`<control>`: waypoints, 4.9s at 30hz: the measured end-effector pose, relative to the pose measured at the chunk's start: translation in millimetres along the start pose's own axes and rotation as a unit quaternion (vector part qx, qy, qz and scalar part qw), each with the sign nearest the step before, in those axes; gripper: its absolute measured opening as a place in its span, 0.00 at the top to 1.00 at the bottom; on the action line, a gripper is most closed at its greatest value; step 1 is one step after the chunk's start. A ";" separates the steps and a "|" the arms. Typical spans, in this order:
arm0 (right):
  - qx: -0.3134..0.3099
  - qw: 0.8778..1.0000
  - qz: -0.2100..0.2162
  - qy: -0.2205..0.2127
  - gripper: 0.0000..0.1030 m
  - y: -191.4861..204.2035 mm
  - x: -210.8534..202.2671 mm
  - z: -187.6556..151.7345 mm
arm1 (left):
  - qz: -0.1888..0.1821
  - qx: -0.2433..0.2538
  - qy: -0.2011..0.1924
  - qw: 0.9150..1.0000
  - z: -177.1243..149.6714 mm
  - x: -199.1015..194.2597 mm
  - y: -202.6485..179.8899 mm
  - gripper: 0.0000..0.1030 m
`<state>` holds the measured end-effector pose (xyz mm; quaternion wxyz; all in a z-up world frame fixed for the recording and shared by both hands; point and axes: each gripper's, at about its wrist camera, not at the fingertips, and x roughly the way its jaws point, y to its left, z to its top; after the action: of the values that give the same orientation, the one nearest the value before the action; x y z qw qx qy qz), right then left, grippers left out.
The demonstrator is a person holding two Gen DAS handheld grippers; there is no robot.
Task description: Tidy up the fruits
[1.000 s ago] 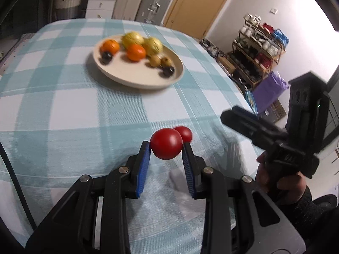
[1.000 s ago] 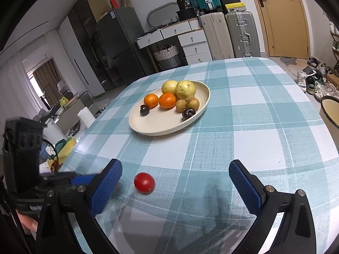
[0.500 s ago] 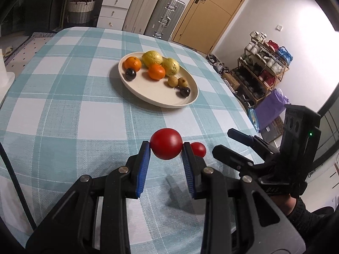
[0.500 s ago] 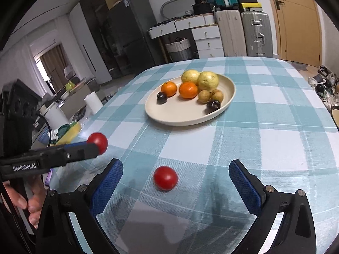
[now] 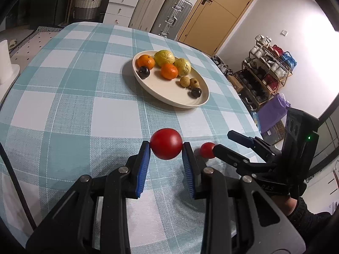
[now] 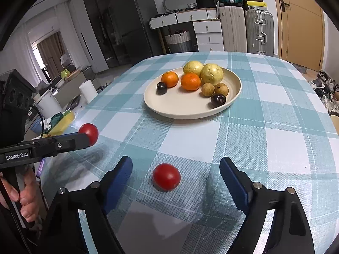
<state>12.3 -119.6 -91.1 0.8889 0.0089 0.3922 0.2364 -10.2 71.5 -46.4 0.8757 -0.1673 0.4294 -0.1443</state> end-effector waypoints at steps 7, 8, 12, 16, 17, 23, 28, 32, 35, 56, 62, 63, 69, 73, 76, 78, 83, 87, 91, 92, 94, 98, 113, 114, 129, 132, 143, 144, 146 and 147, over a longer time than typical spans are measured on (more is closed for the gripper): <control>-0.020 0.999 0.016 0.021 0.42 8.6 7.9 -3.8 | 0.002 -0.003 0.006 1.000 0.5 4.3 1.6 0.73; -0.022 0.999 0.017 0.027 0.45 9.9 10.3 -4.3 | 0.002 -0.003 0.006 1.000 0.4 4.6 1.3 0.73; -0.033 0.998 0.017 0.056 0.67 14.2 22.3 -8.7 | 0.003 -0.001 0.009 1.000 1.2 7.2 0.3 0.73; -0.044 0.998 0.013 0.045 0.72 17.3 20.9 -10.8 | 0.007 -0.002 0.010 1.000 2.1 10.8 0.0 0.73; -0.046 0.998 0.016 0.043 0.73 17.8 20.3 -11.4 | 0.007 -0.003 0.011 1.000 2.3 11.8 -0.5 0.73; -0.024 0.999 0.022 0.027 0.73 10.1 16.2 -8.8 | 0.011 -0.002 0.009 1.000 7.8 14.7 -1.2 0.73; -0.027 0.999 0.024 0.015 0.73 10.2 11.1 -2.9 | 0.012 -0.003 0.006 1.000 16.2 17.6 -0.7 0.73; -0.029 0.999 0.029 0.005 0.73 9.7 8.7 5.4 | 0.011 -0.002 0.008 1.000 25.5 23.3 -2.1 0.73; -0.031 0.999 0.030 0.000 0.73 8.9 9.9 12.7 | 0.015 -0.001 0.009 1.000 33.8 28.7 -3.2 0.73; -0.035 0.999 0.012 -0.030 0.73 -15.6 42.6 74.5 | 0.010 -0.003 0.009 1.000 119.9 97.1 -7.2 0.73; -0.039 0.999 0.006 -0.034 0.73 -21.6 57.7 92.8 | 0.008 -0.001 0.027 1.000 134.5 126.4 -7.4 0.73; -0.045 0.998 -0.001 -0.036 0.73 -21.0 60.0 95.8 | 0.008 0.000 0.030 1.000 136.9 131.4 -7.6 0.73; -0.048 0.998 -0.002 -0.030 0.72 -26.3 75.9 110.1 | 0.007 0.005 0.039 0.999 146.2 148.4 -7.3 0.73; -0.046 0.999 -0.002 -0.024 0.72 -30.2 84.9 114.0 | 0.010 0.004 0.045 0.999 148.6 155.5 -4.0 0.73; -0.046 0.999 -0.002 -0.022 0.72 -31.7 88.2 115.1 | 0.010 0.003 0.044 0.999 149.2 156.5 -3.2 0.73; -0.046 0.999 -0.001 -0.022 0.72 -31.8 89.3 115.8 | 0.010 0.004 0.045 0.999 149.5 158.6 -3.1 0.73; -0.054 0.998 -0.001 -0.027 0.71 -29.0 91.0 116.0 | 0.006 -0.001 0.043 0.999 150.4 160.0 -1.7 0.73; -0.053 0.997 -0.007 -0.049 0.45 -29.0 81.8 116.6 | 0.010 -0.004 0.031 0.999 150.8 149.7 -0.2 0.72; -0.043 0.996 -0.010 -0.075 0.42 -32.0 65.2 118.7 | 0.012 -0.004 0.024 1.000 151.1 139.2 -0.3 0.73; -0.040 0.996 -0.013 -0.078 0.42 -32.8 61.3 119.3 | 0.012 -0.004 0.021 1.000 151.2 135.9 -1.1 0.72; -0.034 0.996 -0.016 -0.083 0.40 -34.5 55.4 119.6 | 0.013 -0.001 0.014 1.000 151.4 127.3 -4.4 0.72; -0.022 0.995 -0.022 -0.098 0.36 -36.2 38.1 118.6 | 0.017 0.006 0.001 1.000 149.2 109.8 -12.7 0.72; -0.020 0.985 -0.023 -0.170 0.15 -18.2 -28.5 107.5 | 0.090 0.048 -0.083 0.991 126.7 29.7 -52.0 0.22; -0.020 0.984 -0.021 -0.174 0.14 -16.9 -32.7 106.3 | 0.092 0.052 -0.090 0.990 125.1 23.3 -55.7 0.18; -0.012 0.973 -0.031 -0.229 0.01 -7.2 -83.8 87.5 | 0.137 0.089 -0.182 0.970 94.2 -33.5 -83.6 0.01; -0.008 0.970 -0.036 -0.239 0.00 -7.2 -89.7 84.1 | 0.146 0.083 -0.196 0.966 91.2 -37.0 -79.3 0.01; -0.002 0.966 -0.042 -0.256 0.00 -11.2 -81.7 71.1 | 0.201 0.090 -0.216 0.951 73.3 -16.3 -64.9 0.01; -0.003 0.965 -0.045 -0.257 0.00 -11.8 -79.4 68.9 | 0.203 0.092 -0.225 0.949 71.1 -15.0 -63.8 0.01; -0.009 0.965 -0.052 -0.256 0.00 -11.8 -76.8 66.7 | 0.205 0.099 -0.241 0.943 67.0 -12.9 -62.5 0.01; -0.014 0.965 -0.057 -0.256 0.00 -11.3 -74.8 64.6 | 0.203 0.103 -0.249 0.942 65.2 -12.5 -62.0 0.01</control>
<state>18.9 -150.7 3.2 0.9717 0.0346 0.1479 0.1808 27.8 31.6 25.8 0.9777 -0.0162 0.2056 0.0391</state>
